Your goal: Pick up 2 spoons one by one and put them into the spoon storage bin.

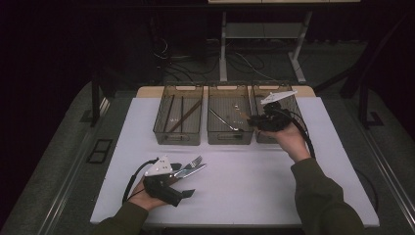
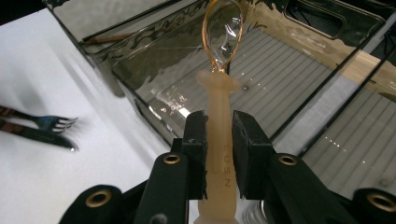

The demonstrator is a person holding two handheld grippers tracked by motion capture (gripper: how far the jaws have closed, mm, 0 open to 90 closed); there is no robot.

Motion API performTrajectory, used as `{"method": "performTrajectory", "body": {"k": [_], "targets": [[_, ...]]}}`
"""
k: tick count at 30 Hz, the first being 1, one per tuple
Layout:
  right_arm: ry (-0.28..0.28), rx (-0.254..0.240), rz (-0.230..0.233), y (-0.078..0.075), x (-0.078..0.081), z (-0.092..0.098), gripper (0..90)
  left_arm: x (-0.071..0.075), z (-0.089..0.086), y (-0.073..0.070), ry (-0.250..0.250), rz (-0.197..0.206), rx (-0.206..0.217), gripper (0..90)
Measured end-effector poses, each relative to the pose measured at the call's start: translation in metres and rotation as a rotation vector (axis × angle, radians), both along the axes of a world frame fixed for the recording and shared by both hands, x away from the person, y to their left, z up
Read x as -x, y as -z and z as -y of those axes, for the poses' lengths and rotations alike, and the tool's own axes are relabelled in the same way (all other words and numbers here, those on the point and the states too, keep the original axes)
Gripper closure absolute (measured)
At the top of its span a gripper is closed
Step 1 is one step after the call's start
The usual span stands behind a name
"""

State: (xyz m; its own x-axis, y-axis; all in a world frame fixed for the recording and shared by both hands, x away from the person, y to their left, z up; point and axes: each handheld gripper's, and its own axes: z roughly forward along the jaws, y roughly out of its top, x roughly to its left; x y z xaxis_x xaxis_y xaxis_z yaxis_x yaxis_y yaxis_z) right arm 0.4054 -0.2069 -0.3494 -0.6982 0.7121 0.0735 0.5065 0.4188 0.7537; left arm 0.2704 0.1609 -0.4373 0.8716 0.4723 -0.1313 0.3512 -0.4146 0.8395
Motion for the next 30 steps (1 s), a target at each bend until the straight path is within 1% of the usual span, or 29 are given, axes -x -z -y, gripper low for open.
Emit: {"method": "performTrajectory", "body": {"k": [3, 5, 8, 9, 15, 16, 19, 22, 25, 27, 29, 30], "targets": [[-0.001, 0.001, -0.002, 0.000, -0.006, -0.005, 76.0, 0.000, -0.001, 0.000, 0.000, 0.002, 0.008, 0.0], [0.003, 0.004, 0.005, 0.001, -0.012, -0.008, 76.0, 0.000, -0.001, 0.000, 0.000, 0.003, 0.013, 0.0], [0.017, -0.007, 0.001, 0.001, -0.019, -0.012, 76.0, 0.000, -0.001, 0.000, 0.005, 0.004, 0.009, 0.0], [0.020, -0.009, -0.002, 0.002, -0.021, -0.014, 76.0, 0.000, -0.001, 0.000, 0.003, 0.002, 0.016, 0.0], [0.032, 0.004, 0.001, 0.005, -0.035, -0.022, 76.0, 0.000, -0.001, 0.000, 0.012, 0.009, 0.012, 0.0], [0.035, 0.002, -0.006, 0.006, -0.037, -0.023, 75.9, 0.000, -0.001, 0.000, 0.014, 0.010, 0.012, 0.0], [0.039, 0.021, -0.017, 0.011, -0.042, -0.028, 75.9, 0.000, -0.001, -0.001, 0.021, 0.014, 0.008, 0.0], [0.044, 0.042, -0.037, 0.017, -0.047, -0.033, 75.9, 0.000, 0.000, 0.000, 0.017, 0.008, 0.021, 0.0], [0.044, 0.068, -0.051, 0.023, -0.051, -0.038, 75.8, 0.000, -0.001, -0.001, 0.023, 0.014, 0.012, 0.0], [0.040, 0.075, -0.062, 0.026, -0.052, -0.041, 75.8, 0.000, -0.001, -0.001, 0.027, 0.014, 0.010, 0.0], [0.041, 0.084, -0.065, 0.029, -0.053, -0.044, 75.5, 0.000, -0.001, -0.001, 0.028, 0.016, 0.008, 0.0], [0.041, 0.094, -0.055, 0.030, -0.054, -0.045, 74.9, 0.000, -0.001, -0.001, 0.028, 0.016, 0.007, 0.0]]}}
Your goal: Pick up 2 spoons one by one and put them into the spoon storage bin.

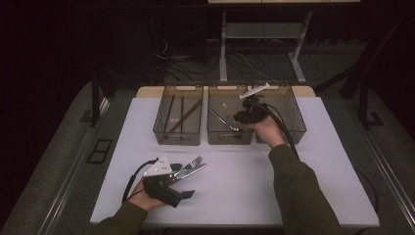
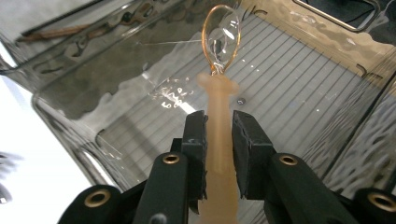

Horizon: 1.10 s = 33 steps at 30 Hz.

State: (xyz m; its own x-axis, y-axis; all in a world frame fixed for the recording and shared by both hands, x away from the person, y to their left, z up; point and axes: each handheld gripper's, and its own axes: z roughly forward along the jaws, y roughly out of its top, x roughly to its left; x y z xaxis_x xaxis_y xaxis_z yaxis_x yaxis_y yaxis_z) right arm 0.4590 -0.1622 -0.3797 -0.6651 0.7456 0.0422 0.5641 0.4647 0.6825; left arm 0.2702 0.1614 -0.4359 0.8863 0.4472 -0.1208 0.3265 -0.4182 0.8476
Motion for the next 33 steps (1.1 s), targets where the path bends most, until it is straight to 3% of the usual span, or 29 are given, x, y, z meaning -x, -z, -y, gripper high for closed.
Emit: {"method": "performTrajectory", "body": {"k": [5, 7, 21, 23, 29, 33], "targets": [[0.028, -0.021, -0.001, 0.001, -0.001, 0.002, 56.3, 0.000, 0.000, 0.000, 0.001, 0.000, 0.001, 0.0], [0.032, -0.013, 0.007, 0.000, 0.000, 0.003, 53.9, 0.000, 0.000, 0.000, 0.001, 0.001, -0.001, 0.0], [0.015, -0.100, 0.029, -0.019, 0.021, 0.014, 36.2, 0.001, 0.001, 0.001, -0.011, -0.007, 0.002, 0.0], [0.034, -0.124, 0.018, -0.021, 0.024, 0.016, 31.5, 0.001, 0.001, 0.001, -0.013, -0.010, 0.003, 0.0], [0.065, -0.149, 0.060, -0.023, 0.036, 0.029, 18.2, 0.001, 0.001, 0.001, -0.016, -0.011, -0.001, 0.0], [0.076, -0.169, 0.056, -0.023, 0.044, 0.038, 14.2, 0.001, 0.001, 0.001, -0.019, -0.009, -0.002, 0.0]]}}
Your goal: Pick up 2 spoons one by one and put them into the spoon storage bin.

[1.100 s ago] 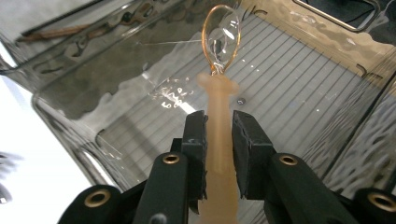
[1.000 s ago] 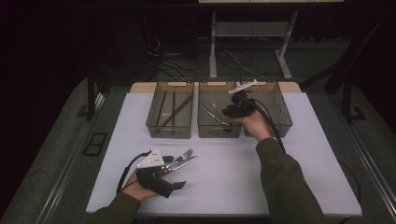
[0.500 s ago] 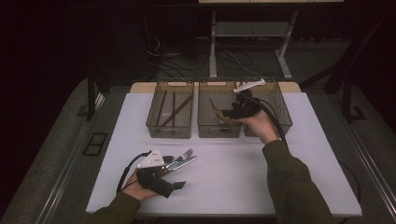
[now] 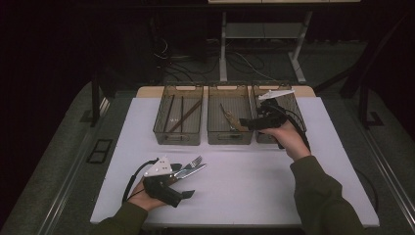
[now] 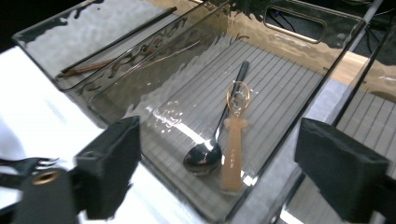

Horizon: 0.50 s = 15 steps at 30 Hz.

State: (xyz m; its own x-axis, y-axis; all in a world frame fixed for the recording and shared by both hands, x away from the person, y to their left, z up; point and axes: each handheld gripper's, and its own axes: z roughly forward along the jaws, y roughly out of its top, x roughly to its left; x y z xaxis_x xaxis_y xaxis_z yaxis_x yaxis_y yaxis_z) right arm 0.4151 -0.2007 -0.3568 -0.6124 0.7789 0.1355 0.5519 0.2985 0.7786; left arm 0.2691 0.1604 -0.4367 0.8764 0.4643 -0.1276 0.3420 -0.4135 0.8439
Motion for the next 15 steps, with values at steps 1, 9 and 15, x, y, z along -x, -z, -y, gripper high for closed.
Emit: {"method": "performTrajectory", "body": {"k": [1, 9, 15], "targets": [[0.000, -0.014, -0.003, 0.001, 0.003, 0.004, 14.2, 0.000, 0.000, 0.000, 0.000, 0.002, -0.001, 0.0], [0.016, -0.046, 0.028, 0.004, 0.022, 0.023, 13.7, 0.000, 0.000, 0.000, -0.003, 0.002, -0.009, 0.0], [0.002, -0.037, 0.056, 0.010, 0.040, 0.031, 12.2, 0.000, -0.001, -0.001, -0.003, 0.009, -0.013, 0.0]]}}
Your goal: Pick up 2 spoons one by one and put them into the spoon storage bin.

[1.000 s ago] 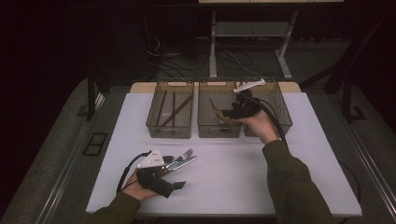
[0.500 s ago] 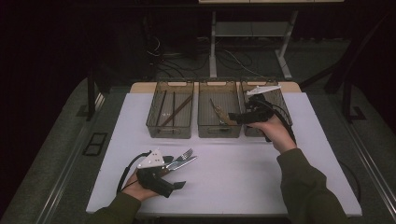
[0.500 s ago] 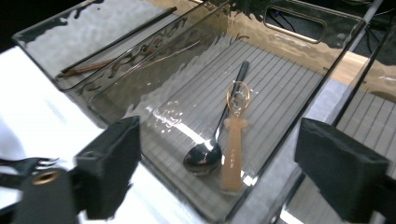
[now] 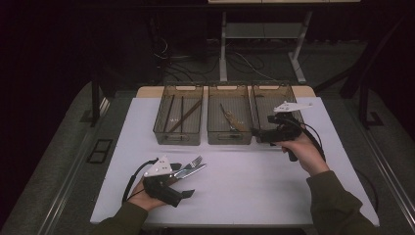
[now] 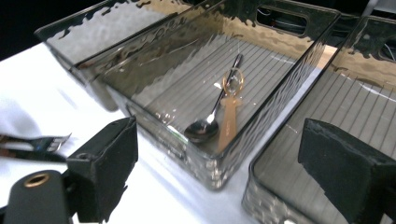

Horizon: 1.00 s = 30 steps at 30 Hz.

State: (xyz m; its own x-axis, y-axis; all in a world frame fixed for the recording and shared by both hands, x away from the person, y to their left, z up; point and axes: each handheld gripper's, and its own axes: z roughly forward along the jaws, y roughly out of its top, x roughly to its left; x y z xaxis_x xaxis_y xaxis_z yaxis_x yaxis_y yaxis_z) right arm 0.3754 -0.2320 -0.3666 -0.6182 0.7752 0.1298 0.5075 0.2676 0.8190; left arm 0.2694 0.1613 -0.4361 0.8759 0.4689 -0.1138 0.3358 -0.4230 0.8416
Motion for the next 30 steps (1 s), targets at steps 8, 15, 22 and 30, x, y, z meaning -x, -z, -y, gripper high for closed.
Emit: {"method": "performTrajectory", "body": {"k": [8, 15, 22, 30], "targets": [[0.008, 0.000, 0.007, 0.016, 0.027, 0.019, 12.2, 0.000, 0.001, 0.000, -0.001, -0.005, -0.006, 0.0], [0.001, 0.016, 0.008, 0.031, 0.051, 0.033, 12.2, 0.001, 0.000, 0.000, -0.004, 0.001, -0.005, 0.0], [-0.037, 0.015, 0.015, 0.051, 0.077, 0.042, 12.2, 0.001, 0.000, 0.000, -0.007, 0.006, -0.015, 0.0], [-0.048, 0.025, 0.007, 0.063, 0.094, 0.050, 12.2, 0.001, 0.000, 0.000, -0.016, 0.007, -0.024, 0.0]]}}
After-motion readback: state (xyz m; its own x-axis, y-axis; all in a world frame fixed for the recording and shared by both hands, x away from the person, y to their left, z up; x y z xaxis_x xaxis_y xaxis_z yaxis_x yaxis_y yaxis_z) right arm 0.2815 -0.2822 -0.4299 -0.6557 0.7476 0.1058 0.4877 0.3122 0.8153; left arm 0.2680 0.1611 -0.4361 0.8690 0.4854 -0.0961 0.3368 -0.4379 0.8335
